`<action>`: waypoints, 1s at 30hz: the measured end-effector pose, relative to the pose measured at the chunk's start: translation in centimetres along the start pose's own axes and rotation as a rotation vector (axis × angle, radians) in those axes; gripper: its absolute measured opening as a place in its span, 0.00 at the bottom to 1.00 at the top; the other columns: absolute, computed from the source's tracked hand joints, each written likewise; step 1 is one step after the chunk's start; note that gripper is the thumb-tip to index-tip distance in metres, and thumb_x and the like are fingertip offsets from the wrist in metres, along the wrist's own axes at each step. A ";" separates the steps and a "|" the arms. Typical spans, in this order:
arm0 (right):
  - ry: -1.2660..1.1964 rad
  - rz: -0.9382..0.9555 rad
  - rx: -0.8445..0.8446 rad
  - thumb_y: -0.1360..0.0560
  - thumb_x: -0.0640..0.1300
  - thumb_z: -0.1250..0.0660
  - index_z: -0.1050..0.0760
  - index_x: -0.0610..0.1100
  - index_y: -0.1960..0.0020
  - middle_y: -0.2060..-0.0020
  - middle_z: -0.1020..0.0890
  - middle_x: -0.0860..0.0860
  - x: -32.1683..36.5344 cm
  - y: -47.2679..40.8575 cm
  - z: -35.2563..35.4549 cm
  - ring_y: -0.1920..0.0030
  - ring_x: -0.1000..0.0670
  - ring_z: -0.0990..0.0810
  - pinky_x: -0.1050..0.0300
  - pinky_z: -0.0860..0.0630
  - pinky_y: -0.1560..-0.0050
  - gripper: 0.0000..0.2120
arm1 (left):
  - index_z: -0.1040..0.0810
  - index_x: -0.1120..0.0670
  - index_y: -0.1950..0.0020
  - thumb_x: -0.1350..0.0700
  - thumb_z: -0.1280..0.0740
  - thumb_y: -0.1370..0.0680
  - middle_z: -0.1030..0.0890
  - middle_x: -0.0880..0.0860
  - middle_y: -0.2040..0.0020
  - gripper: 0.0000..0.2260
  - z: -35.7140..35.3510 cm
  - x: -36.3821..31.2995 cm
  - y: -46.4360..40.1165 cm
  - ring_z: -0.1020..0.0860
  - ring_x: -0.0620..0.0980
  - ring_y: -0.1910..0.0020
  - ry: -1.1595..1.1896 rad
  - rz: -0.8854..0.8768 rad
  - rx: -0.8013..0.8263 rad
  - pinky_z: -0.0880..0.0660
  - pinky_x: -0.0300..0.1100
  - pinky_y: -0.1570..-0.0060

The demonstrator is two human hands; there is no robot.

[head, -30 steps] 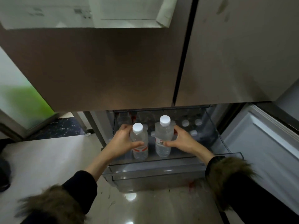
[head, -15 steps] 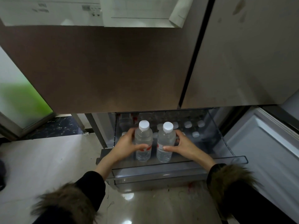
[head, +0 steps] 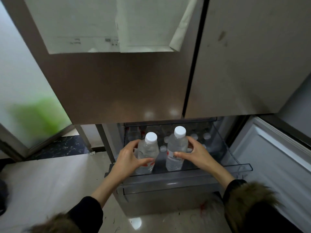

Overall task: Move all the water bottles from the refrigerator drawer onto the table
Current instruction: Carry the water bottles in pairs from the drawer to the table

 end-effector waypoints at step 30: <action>-0.245 0.495 0.603 0.29 0.45 0.29 0.24 0.47 0.51 0.58 0.18 0.51 29.6 25.1 -31.6 0.63 0.59 0.19 0.68 0.23 0.64 0.08 | 0.22 0.47 0.50 0.41 0.30 0.31 0.17 0.50 0.52 0.14 31.2 2.9 44.2 0.18 0.49 0.53 0.410 0.282 -1.017 0.21 0.47 0.52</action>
Point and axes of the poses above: each hand's wrist, its own y-axis away from the middle knuckle, its own z-axis out of the back of the hand, x = y × z, the point moved 5 cm from there along -y, towards the middle knuckle
